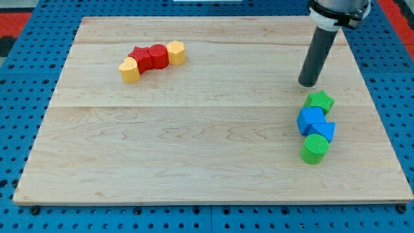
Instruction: Move your arm towards the yellow hexagon
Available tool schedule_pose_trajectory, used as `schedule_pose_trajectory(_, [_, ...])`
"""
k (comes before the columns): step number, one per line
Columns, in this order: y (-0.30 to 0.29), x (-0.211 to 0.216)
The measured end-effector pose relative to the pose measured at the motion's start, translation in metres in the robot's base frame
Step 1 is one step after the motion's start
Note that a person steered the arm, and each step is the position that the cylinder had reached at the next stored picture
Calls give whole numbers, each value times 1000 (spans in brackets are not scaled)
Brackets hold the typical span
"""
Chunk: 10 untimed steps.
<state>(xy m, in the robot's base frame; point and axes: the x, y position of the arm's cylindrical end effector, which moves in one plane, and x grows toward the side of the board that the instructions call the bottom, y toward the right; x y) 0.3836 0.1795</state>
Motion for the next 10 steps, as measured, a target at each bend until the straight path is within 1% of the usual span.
schedule_pose_trajectory(1, [-2, -13])
schedule_pose_trajectory(5, [-15, -19])
schedule_pose_trajectory(8, [-68, -51])
schedule_pose_trajectory(9, [-78, -63])
schedule_pose_trajectory(10, [-78, -65])
